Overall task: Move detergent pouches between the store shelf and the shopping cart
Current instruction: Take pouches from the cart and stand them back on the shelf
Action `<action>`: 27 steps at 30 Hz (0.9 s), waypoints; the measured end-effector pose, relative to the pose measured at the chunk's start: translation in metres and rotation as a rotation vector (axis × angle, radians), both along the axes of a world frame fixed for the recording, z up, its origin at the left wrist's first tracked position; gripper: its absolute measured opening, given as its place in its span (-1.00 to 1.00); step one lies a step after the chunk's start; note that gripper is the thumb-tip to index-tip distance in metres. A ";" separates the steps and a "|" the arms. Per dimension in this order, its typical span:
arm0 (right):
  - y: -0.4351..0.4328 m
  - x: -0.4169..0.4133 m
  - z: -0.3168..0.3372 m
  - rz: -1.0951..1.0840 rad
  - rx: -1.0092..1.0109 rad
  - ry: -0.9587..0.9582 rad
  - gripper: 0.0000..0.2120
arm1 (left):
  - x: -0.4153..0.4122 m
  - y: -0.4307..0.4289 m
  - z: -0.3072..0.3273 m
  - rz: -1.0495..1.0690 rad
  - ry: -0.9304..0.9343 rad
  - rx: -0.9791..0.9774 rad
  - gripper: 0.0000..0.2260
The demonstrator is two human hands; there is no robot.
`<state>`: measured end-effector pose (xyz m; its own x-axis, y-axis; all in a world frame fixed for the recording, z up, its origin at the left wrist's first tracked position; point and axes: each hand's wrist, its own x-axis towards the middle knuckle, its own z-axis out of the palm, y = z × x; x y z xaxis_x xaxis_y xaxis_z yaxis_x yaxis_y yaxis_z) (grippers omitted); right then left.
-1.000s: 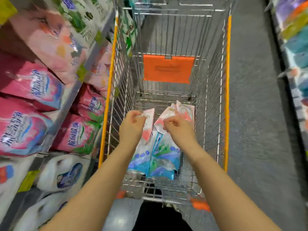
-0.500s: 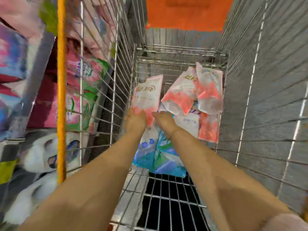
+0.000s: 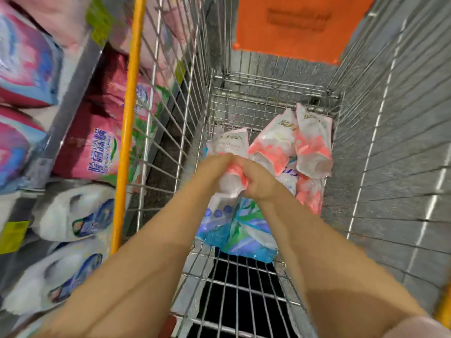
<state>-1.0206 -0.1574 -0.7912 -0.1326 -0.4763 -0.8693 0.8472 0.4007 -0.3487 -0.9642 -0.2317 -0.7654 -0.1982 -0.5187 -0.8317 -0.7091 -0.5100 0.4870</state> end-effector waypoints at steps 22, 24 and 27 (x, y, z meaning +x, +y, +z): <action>0.099 0.104 0.368 0.046 -0.817 0.723 -0.56 | 0.135 0.089 0.348 0.196 0.946 -0.534 -0.54; 0.117 0.131 0.398 0.106 -0.901 0.733 -0.54 | 0.171 0.115 0.381 0.182 0.946 -0.689 -0.41; 0.140 0.184 0.437 0.187 -1.004 0.726 -0.49 | 0.232 0.154 0.423 0.235 0.917 -0.893 -0.37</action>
